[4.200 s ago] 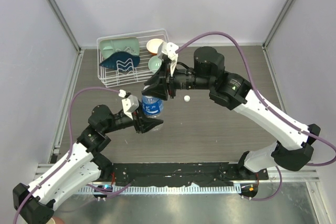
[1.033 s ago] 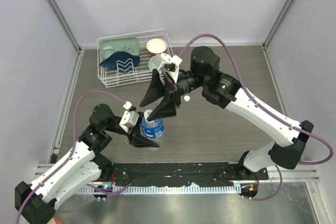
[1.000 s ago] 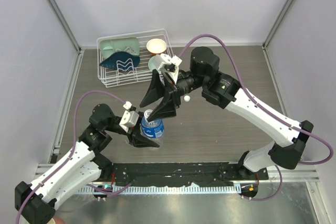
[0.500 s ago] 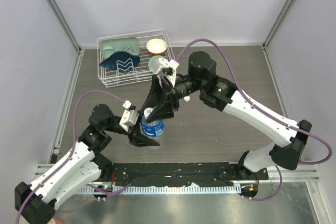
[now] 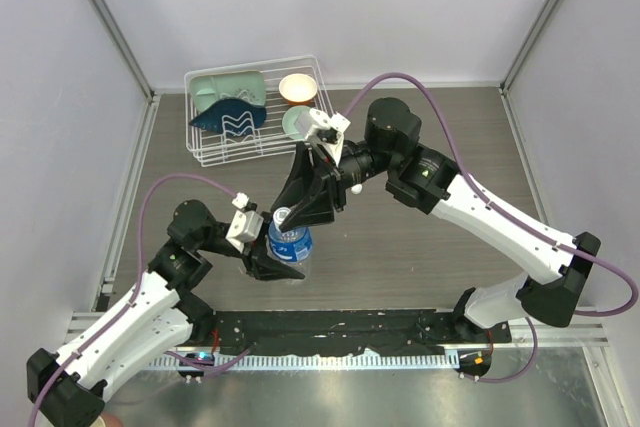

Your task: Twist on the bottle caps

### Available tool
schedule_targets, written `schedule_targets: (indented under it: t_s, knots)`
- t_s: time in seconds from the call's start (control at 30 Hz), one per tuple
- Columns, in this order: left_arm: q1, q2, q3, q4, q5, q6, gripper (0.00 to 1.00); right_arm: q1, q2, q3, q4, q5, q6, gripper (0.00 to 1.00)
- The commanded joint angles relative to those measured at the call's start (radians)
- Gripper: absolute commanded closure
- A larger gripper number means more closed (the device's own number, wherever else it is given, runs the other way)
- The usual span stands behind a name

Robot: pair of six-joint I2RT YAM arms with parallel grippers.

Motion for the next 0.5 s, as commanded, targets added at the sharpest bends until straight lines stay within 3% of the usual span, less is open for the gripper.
schedule_targets:
  t_s: [0.0, 0.07, 0.2, 0.33, 0.47]
  knots:
    - [-0.002, -0.018, 0.000, 0.023, -0.019, -0.013, 1.00, 0.002, -0.015, 0.038, 0.023, -0.003, -0.002, 0.60]
    - [-0.002, -0.018, -0.002, 0.023, -0.025, -0.015, 1.00, 0.002, -0.011, 0.042, 0.010, 0.000, -0.004, 0.66]
    - [-0.002, -0.021, 0.000, 0.030, -0.051, -0.016, 1.00, 0.002, 0.000, 0.071, -0.081, 0.058, -0.050, 0.85]
    - [-0.002, -0.024, -0.005, 0.043, -0.114, 0.011, 1.00, 0.002, 0.015, 0.120, -0.313, 0.197, -0.166, 0.92]
    - [-0.001, -0.029, -0.006, 0.048, -0.290, 0.021, 1.00, 0.007, 0.006, 0.111, -0.421, 0.412, -0.182, 0.95]
